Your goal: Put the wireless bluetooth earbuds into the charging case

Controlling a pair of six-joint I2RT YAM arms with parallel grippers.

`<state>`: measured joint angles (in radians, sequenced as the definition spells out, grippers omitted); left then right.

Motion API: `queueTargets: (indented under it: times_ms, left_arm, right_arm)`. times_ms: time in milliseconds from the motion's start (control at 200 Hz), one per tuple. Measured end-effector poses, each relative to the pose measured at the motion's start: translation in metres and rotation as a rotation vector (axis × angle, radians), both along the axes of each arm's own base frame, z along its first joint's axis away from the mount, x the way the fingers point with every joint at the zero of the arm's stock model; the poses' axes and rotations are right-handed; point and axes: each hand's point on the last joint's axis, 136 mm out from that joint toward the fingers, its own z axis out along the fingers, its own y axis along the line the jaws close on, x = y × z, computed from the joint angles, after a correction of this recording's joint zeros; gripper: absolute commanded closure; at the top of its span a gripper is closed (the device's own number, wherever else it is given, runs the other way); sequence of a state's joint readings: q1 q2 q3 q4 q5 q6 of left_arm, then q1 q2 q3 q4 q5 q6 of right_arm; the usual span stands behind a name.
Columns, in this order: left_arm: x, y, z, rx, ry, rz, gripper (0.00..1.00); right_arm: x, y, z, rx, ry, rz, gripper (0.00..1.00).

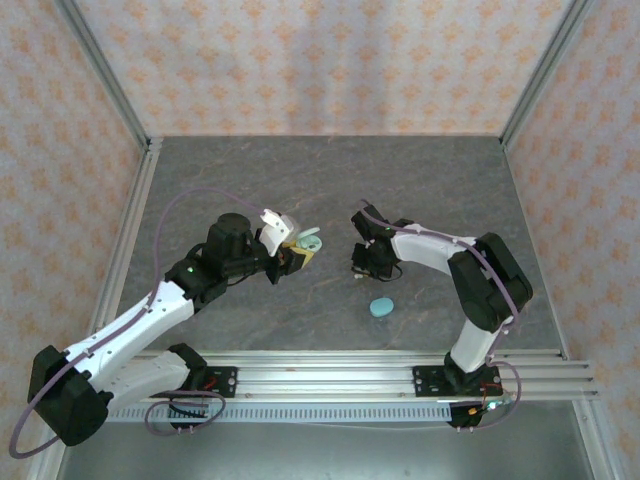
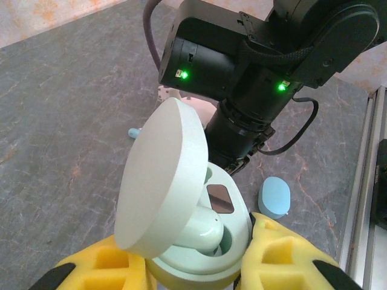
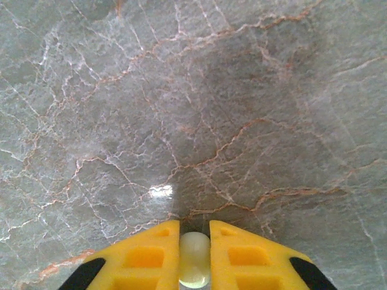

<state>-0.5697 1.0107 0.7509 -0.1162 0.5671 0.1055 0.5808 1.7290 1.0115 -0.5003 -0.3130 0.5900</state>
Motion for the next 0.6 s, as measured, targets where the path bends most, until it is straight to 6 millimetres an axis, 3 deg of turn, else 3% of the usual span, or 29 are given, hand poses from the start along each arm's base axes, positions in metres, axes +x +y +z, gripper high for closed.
queueTargets:
  times_ms: [170,275,450,600]
  left_arm:
    - [-0.001,0.001,-0.002,0.014,-0.004,-0.006,1.0]
    - [-0.001,0.001,-0.002,0.025,-0.005,-0.01,1.0]
    - [-0.001,0.001,0.002,0.026,-0.015,-0.011,1.0]
    - [-0.001,0.001,0.003,0.025,-0.014,-0.012,1.0]
  right_arm:
    - [-0.003,-0.003,0.005,-0.013,0.002,0.012,0.87]
    - [-0.003,-0.007,0.024,-0.026,-0.026,0.024,0.87]
    - [0.011,-0.009,0.092,0.004,-0.184,0.038,0.89]
    - [0.011,-0.012,0.153,0.065,-0.33,0.047,0.93]
